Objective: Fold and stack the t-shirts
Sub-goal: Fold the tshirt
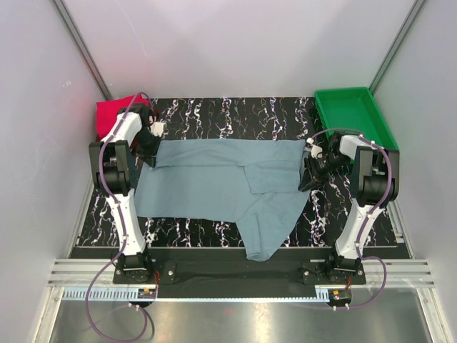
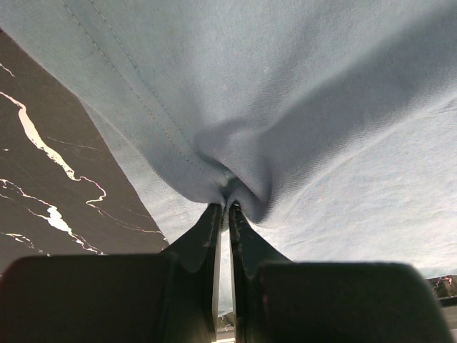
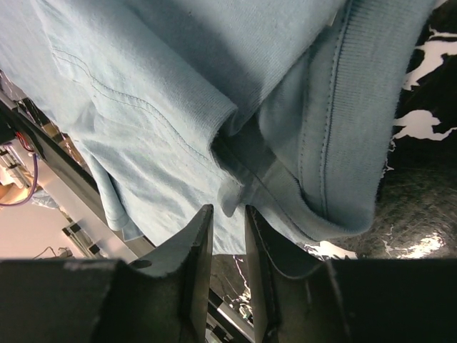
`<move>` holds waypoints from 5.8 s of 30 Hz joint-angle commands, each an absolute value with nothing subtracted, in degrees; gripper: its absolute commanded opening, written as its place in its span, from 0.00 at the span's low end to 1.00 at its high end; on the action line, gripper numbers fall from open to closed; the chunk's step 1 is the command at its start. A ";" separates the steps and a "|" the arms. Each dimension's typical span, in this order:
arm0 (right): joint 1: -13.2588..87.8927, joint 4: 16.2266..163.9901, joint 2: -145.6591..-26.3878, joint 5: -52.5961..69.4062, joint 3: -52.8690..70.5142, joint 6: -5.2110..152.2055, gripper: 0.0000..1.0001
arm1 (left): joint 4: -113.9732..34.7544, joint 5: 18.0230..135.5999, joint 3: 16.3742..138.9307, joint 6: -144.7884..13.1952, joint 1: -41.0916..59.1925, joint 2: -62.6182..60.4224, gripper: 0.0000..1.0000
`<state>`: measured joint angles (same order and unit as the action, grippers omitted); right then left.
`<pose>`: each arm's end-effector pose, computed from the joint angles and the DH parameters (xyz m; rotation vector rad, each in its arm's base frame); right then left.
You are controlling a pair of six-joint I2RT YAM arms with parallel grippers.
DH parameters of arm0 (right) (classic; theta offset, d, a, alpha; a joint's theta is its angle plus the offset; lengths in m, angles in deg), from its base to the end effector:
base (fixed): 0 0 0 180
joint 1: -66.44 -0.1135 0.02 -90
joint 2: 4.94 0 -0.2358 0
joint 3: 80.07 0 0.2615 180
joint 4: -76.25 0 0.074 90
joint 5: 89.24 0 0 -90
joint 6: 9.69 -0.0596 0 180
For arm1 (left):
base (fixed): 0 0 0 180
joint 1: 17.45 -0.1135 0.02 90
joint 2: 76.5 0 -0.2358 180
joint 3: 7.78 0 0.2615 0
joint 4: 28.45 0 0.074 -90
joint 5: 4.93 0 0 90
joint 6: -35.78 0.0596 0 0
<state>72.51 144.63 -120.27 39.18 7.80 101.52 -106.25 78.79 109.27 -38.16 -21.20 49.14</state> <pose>0.3426 0.0008 0.0860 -0.3317 2.8877 1.0190 0.4239 0.0212 0.1331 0.3330 3.0390 -0.1486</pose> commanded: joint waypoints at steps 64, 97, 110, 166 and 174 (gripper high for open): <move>69.35 156.56 -115.15 38.57 6.31 92.26 0.39 | -105.70 77.78 110.16 -38.48 -20.26 47.51 0.08; 36.91 143.22 -124.47 21.06 23.80 101.41 0.41 | -105.61 77.69 109.63 -38.57 -20.35 46.10 0.08; 33.14 140.67 -126.93 19.93 25.12 100.00 0.48 | -105.79 77.34 109.90 -38.57 -20.35 46.45 0.08; 47.53 145.43 -116.74 28.97 31.28 91.49 0.44 | -105.34 76.20 109.19 -39.10 -21.40 44.87 0.08; 63.35 143.12 -123.06 37.75 34.16 89.54 0.43 | -108.34 74.61 114.73 -37.78 -21.49 42.78 0.16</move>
